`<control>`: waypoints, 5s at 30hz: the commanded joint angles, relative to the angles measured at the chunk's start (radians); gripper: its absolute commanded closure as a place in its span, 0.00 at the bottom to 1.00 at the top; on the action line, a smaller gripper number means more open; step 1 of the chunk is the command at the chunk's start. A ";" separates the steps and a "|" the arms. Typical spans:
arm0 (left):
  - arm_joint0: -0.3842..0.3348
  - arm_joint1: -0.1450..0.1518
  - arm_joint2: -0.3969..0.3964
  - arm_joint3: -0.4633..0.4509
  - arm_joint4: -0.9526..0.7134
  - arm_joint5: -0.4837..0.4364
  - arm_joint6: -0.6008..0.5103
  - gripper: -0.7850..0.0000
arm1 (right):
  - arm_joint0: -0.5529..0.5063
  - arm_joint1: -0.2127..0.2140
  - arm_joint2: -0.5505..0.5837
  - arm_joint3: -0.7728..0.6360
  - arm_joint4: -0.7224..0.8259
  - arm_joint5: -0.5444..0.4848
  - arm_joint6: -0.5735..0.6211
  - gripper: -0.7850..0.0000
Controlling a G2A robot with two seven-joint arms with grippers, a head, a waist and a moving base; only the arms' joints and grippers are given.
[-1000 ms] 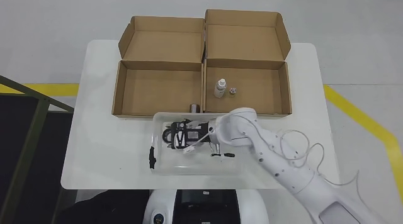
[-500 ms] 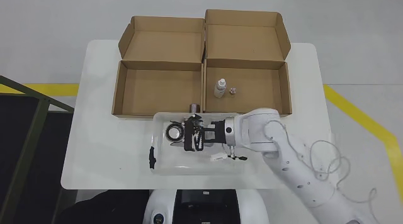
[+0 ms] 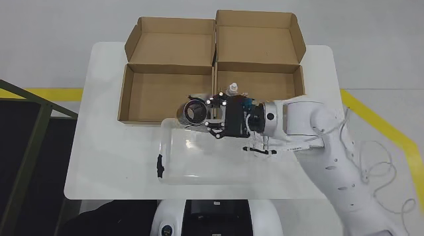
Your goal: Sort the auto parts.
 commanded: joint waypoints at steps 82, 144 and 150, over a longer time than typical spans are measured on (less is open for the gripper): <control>0.000 0.000 0.000 0.000 0.000 0.000 0.000 0.00 | 0.157 -0.029 -0.248 0.248 -0.202 0.210 -0.058 1.00; 0.000 0.000 0.000 0.000 0.000 0.000 0.000 0.00 | 0.460 -0.245 -0.416 0.750 -0.134 0.242 0.005 0.00; 0.000 0.000 0.000 0.000 0.000 0.000 0.000 0.00 | 0.367 -0.189 -0.278 0.562 -0.144 0.207 0.035 0.00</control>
